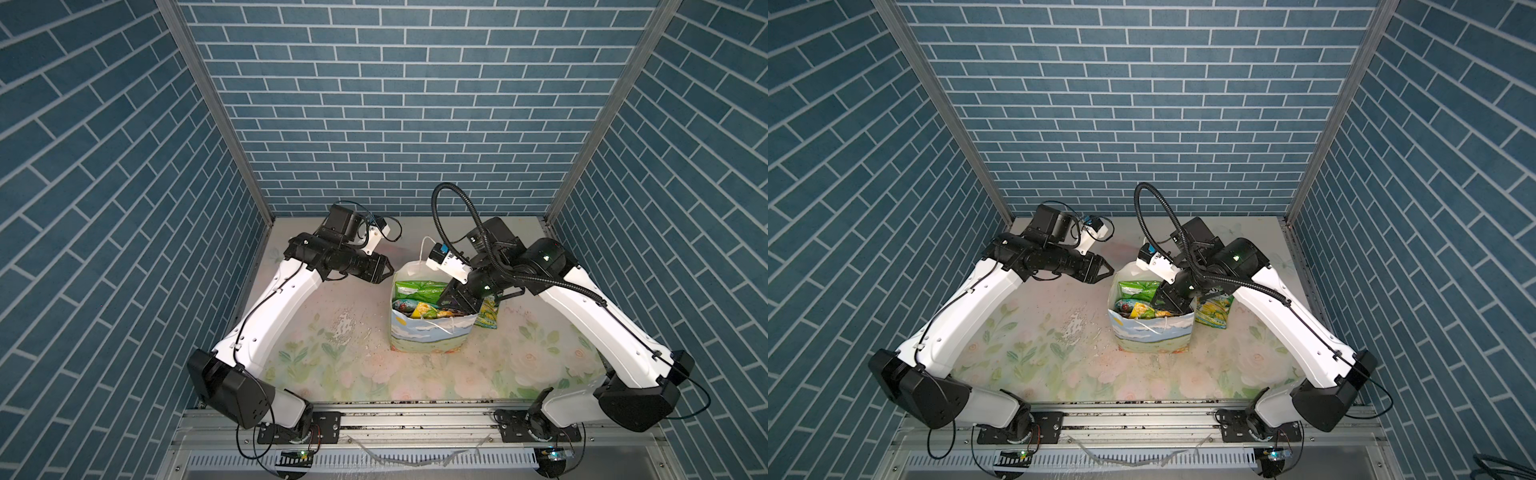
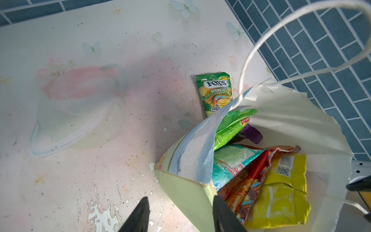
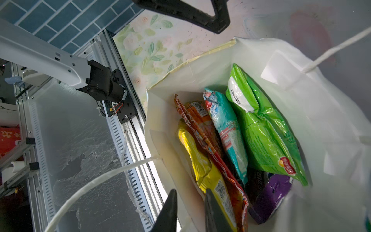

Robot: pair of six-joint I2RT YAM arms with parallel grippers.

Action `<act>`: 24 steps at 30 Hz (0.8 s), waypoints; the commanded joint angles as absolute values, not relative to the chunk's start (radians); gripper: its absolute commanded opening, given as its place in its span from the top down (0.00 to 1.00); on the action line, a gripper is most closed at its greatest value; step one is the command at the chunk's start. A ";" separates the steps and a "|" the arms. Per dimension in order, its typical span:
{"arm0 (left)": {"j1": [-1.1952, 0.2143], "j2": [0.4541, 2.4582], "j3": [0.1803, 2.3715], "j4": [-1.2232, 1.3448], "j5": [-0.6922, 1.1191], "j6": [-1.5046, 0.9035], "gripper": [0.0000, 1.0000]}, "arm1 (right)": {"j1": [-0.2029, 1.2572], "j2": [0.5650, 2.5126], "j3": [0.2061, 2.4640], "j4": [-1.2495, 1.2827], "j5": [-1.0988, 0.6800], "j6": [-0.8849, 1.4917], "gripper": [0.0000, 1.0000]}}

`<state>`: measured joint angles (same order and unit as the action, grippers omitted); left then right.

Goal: Take the snacks out of the paper bag
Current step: Place the snack at the middle-right of the table.

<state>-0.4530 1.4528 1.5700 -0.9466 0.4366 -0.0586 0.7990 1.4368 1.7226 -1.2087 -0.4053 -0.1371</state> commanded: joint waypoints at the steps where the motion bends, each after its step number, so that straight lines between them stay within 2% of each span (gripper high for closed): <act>1: -0.456 1.433 1.557 -0.921 0.428 -0.076 0.47 | 0.820 1.449 1.764 -1.247 -0.373 -0.205 0.75; 24: -0.454 1.430 1.544 -0.917 0.438 -0.063 0.47 | 0.902 1.562 1.803 -1.227 -0.297 -0.227 0.72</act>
<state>-0.4530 1.4525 1.5612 -0.9211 0.4351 -0.0715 0.8940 1.5448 1.7744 -1.2339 -0.3126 -0.1734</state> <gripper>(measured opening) 0.528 0.275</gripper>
